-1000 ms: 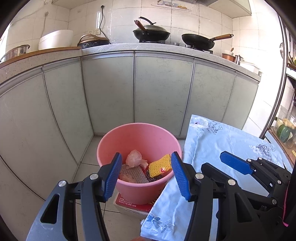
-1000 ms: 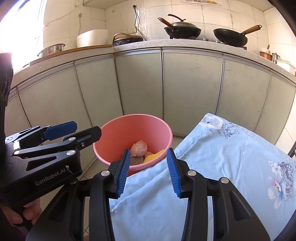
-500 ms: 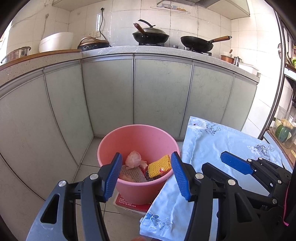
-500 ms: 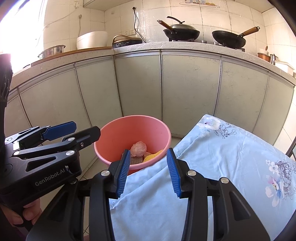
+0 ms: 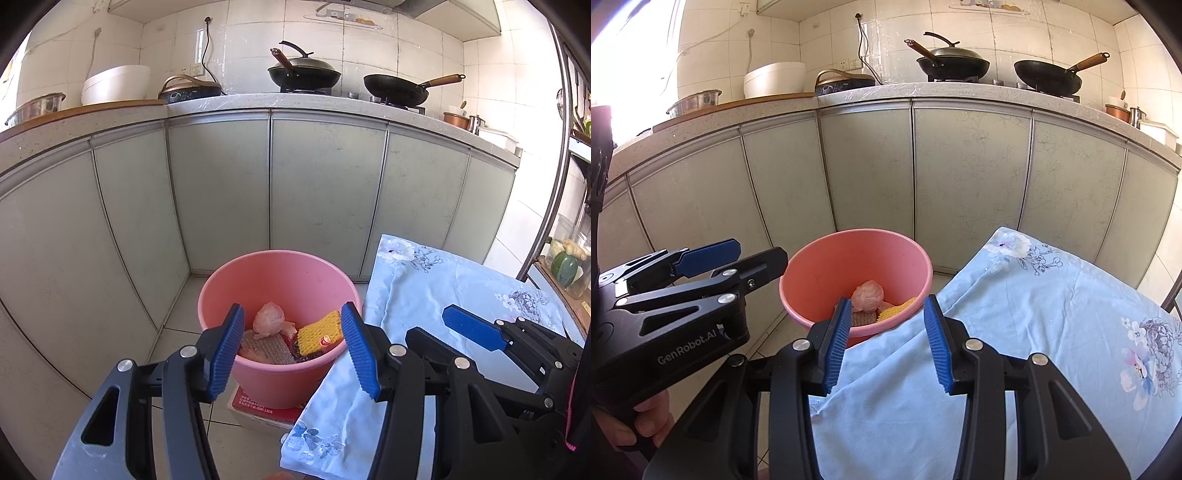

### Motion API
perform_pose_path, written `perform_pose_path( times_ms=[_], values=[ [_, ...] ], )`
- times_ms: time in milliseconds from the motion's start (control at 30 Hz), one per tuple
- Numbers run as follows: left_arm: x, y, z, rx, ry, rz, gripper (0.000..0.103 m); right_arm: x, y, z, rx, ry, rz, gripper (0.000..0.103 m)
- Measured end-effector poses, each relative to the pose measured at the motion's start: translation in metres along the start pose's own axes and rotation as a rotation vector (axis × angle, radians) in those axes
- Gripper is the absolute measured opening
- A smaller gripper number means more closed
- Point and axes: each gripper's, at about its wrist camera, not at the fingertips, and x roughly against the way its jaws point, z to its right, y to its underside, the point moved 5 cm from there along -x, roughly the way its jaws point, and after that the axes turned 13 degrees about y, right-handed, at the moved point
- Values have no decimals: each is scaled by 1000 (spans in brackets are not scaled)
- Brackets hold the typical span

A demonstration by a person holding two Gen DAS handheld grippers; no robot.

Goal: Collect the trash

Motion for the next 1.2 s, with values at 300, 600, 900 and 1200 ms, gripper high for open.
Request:
perform_pose_path(
  times_ms=[300, 600, 900, 1200],
  values=[
    [-2, 0, 1, -10, 1, -3, 55, 0, 0, 2, -5, 3, -7, 41],
    [-2, 0, 2, -10, 1, -7, 54, 0, 1, 2, -5, 2, -7, 41],
    [-4, 1, 5, -15, 1, -9, 54, -2, 3, 3, -9, 6, -14, 41],
    [-6, 4, 8, -18, 12, -17, 54, -3, 6, 5, -10, 7, -20, 41]
  ],
)
